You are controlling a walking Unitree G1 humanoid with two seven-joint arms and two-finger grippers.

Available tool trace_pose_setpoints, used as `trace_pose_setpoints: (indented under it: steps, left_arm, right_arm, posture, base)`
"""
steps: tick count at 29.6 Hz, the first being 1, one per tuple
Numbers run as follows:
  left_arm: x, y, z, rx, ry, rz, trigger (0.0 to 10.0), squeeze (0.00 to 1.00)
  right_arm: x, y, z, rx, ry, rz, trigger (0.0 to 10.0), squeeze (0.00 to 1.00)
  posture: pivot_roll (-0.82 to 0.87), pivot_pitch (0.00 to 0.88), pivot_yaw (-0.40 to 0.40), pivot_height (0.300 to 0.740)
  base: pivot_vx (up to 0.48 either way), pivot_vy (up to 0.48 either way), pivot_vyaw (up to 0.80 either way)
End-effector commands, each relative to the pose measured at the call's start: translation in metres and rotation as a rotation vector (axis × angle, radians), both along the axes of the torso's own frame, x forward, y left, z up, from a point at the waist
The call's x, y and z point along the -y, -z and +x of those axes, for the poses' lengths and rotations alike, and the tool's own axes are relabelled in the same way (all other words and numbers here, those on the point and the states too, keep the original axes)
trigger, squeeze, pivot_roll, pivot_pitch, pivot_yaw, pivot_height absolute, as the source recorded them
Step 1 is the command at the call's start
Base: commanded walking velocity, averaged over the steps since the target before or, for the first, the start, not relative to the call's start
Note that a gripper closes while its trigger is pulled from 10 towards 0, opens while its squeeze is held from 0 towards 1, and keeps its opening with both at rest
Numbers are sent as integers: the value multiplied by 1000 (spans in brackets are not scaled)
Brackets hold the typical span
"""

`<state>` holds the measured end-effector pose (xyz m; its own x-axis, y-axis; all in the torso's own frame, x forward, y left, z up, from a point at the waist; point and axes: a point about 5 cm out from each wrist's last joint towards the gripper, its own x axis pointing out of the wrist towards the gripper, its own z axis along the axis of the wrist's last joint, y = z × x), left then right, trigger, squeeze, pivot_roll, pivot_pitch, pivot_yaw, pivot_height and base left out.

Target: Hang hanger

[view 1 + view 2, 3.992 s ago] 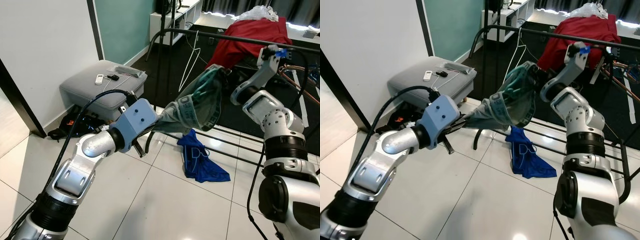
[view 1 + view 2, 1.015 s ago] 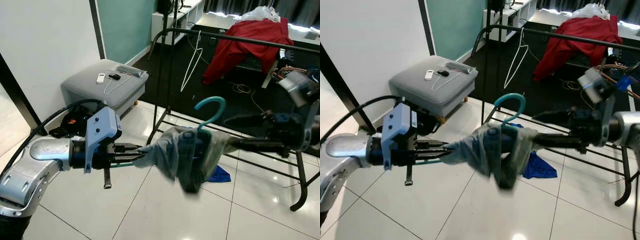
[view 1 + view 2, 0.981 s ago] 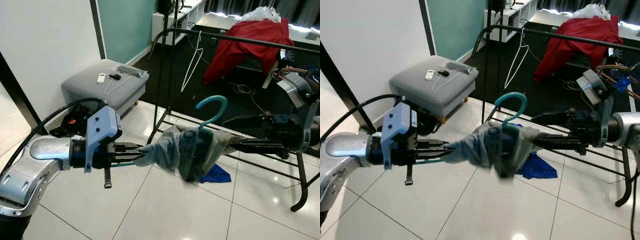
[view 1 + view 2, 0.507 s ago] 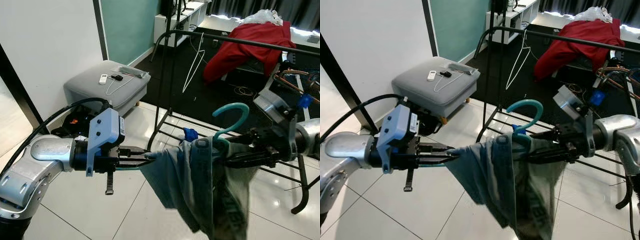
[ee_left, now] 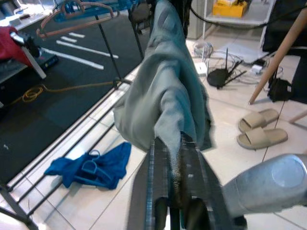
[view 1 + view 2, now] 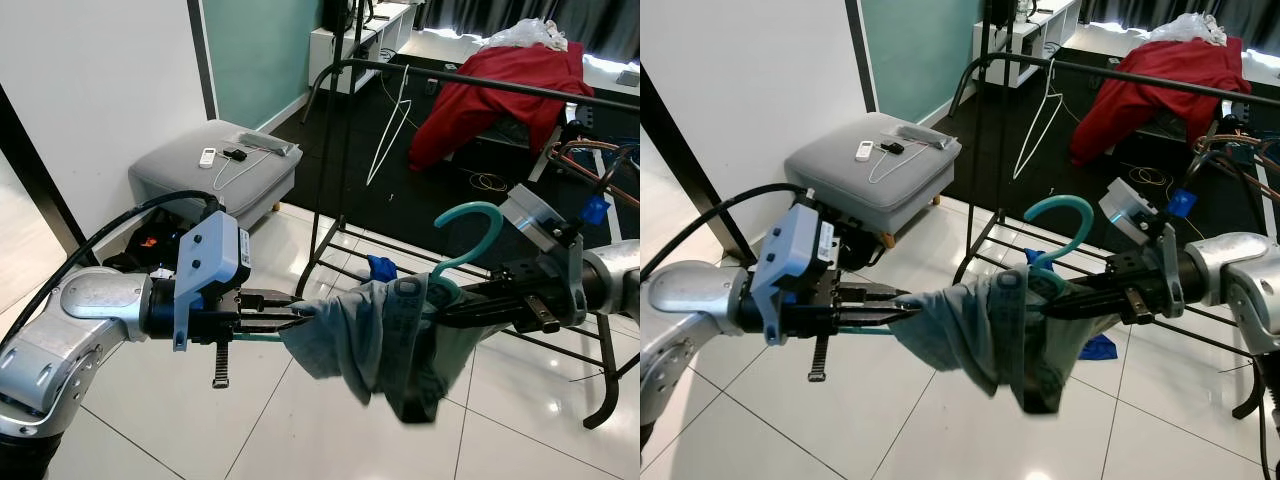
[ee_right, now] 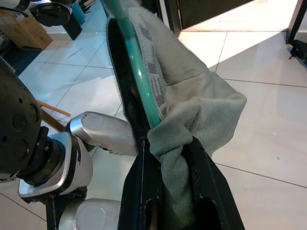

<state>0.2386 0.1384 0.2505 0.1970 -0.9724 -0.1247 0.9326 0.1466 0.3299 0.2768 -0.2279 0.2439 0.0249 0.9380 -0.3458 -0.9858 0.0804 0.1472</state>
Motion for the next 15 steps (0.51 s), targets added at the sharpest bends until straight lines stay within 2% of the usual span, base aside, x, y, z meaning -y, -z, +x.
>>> trace_pose_setpoints:
  steps: [1,5,7,8,9,10,11,12,13,15]
  left_arm:
    - [4,0,-1,-29,33,-35,10000,1000]
    - [3,3,5,-48,-4,-63,10000,1000]
    - [-7,17,20,-94,-131,-102,10000,1000]
    - [-7,17,20,-94,-131,-102,10000,1000]
    - [-12,24,26,-111,-189,-111,10000,1000]
    - [-12,24,26,-111,-189,-111,10000,1000]
    - [-20,31,29,-133,-252,-121,10000,1000]
    - [-20,31,29,-133,-252,-121,10000,1000]
    - [-29,39,31,-151,-319,-123,10000,1000]
    - [-29,39,31,-151,-319,-123,10000,1000]
  right_arm:
    - [-5,-2,0,14,-16,17,0,0]
    - [-7,3,3,11,12,29,0,0]
    - [-8,20,12,-4,125,68,0,0]
    - [-8,20,12,-4,125,68,0,0]
    - [-8,28,14,-15,177,76,0,0]
    - [-8,28,14,-15,177,76,0,0]
    - [-6,35,15,-27,233,92,0,0]
    - [-6,35,15,-27,233,92,0,0]
    - [-3,42,17,-37,305,101,0,0]
    - [-3,42,17,-37,305,101,0,0]
  posture:
    - [-97,51,-50,740]
    - [-97,51,-53,740]
    - [-94,55,-57,740]
    - [-94,55,-57,740]
    - [-91,56,-60,740]
    - [-91,56,-60,740]
    - [-96,60,-57,740]
    - [-96,60,-57,740]
    - [-97,62,-58,740]
    - [-97,62,-58,740]
  base:
    - [0,0,0]
    - [0,0,0]
    - [0,0,0]
    - [0,0,0]
    - [0,0,0]
    - [0,0,0]
    - [0,0,0]
    - [0,0,0]
    - [0,0,0]
    - [0,0,0]
